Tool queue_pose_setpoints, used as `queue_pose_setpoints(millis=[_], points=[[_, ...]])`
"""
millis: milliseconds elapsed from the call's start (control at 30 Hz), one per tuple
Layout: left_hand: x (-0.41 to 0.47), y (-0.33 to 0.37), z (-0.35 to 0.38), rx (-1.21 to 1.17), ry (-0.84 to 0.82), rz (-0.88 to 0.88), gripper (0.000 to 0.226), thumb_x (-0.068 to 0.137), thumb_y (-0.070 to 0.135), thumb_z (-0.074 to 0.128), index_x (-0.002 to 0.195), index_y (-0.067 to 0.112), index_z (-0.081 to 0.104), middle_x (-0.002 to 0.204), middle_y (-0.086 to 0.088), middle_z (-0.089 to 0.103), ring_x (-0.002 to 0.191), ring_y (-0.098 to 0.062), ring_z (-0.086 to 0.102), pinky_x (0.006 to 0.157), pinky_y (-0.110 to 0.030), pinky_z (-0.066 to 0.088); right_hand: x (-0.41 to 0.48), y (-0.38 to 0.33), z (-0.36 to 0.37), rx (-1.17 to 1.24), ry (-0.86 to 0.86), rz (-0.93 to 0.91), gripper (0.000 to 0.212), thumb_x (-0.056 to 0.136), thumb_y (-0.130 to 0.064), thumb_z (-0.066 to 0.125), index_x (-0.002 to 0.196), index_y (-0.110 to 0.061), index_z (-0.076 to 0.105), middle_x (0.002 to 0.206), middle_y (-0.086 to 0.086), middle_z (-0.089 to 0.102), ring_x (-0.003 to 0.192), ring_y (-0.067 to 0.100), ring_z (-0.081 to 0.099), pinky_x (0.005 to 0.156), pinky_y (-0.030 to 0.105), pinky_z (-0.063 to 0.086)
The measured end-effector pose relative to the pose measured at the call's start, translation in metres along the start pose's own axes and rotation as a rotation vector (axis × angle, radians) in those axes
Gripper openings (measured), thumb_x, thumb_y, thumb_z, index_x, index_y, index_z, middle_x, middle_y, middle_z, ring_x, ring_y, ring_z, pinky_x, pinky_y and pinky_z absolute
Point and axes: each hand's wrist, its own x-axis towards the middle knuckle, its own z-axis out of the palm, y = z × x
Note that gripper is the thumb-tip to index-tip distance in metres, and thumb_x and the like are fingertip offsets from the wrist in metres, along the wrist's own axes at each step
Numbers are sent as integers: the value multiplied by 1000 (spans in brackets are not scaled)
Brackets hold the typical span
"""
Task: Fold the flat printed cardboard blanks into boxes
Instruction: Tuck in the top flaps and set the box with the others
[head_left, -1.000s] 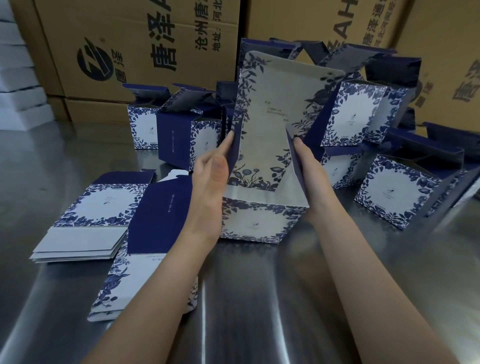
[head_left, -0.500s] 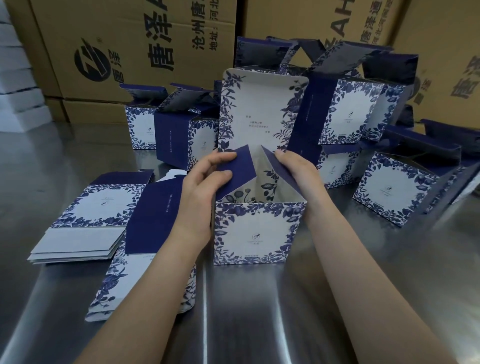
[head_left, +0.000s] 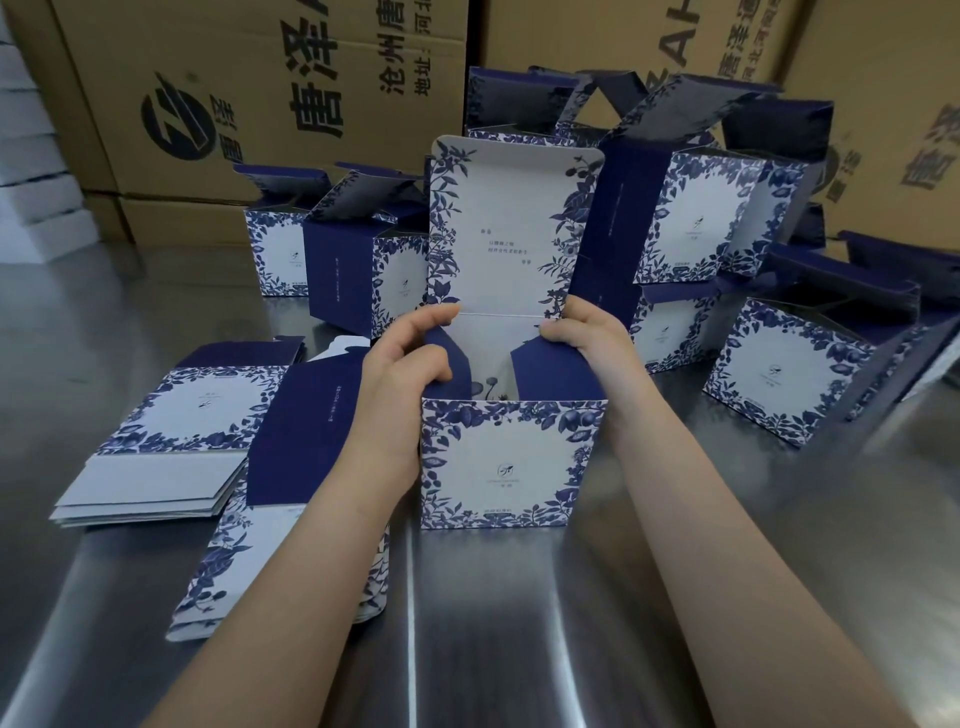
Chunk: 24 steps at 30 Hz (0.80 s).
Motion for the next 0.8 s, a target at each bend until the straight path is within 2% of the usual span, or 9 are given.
queue_pose_setpoints(millis=[100,200,233,300,333,500,567,667,800], points=[[0,-1,0,0,2,0,42,60,13,51,93,25,74,97,-10,57,87,-27,51,78,-44,41,0,1,0,-3,-6,-7,24,92,5,48,112,3,61,84,6,66,63,13,59,53,15,46],[1,-1,-1,7,-9,5,23,68,20,57,85,25,71,90,-1,64,80,-19,58,69,-32,47,1,3,-1,17,-15,14,15,96,-7,54,107,-5,63,87,4,65,63,10,60,53,16,47],[2,-1,-1,11,-15,12,16,74,22,59,84,24,70,89,1,66,79,-16,60,68,-27,48,1,3,-1,9,-20,29,7,97,-12,55,98,-10,62,80,0,64,57,6,59,51,15,45],[4,-2,-2,17,-27,27,8,86,21,61,83,22,69,86,4,67,77,-11,61,66,-22,48,2,5,-2,-28,-7,48,18,98,-20,54,81,-18,53,65,-7,59,48,2,55,48,15,42],[4,-3,-3,23,-29,33,10,89,19,60,83,22,68,85,4,66,76,-10,61,66,-21,48,2,6,-1,-32,9,57,19,98,-23,55,79,-20,53,61,-9,60,47,2,55,47,13,42],[2,1,-3,52,-3,46,15,75,19,56,73,28,68,85,-3,60,79,-21,52,64,-30,41,-2,10,-2,63,57,133,17,94,-29,59,79,-22,61,66,-6,65,53,8,60,48,13,43],[1,3,-2,71,12,49,16,71,20,54,69,30,66,85,-5,57,81,-23,49,66,-33,38,-1,11,-2,94,47,135,18,95,-23,58,78,-20,52,68,-1,57,52,9,54,46,14,40],[0,5,-1,102,33,60,18,69,18,52,64,30,64,88,-5,57,85,-25,47,76,-39,36,1,5,0,22,48,72,27,95,-8,52,71,-17,43,55,-5,50,39,3,48,39,10,36],[2,4,0,118,45,69,19,68,17,51,61,29,62,85,-5,56,85,-25,47,77,-41,35,1,4,2,-35,34,14,11,95,-4,51,90,-10,58,75,0,60,47,-1,59,44,12,46]])
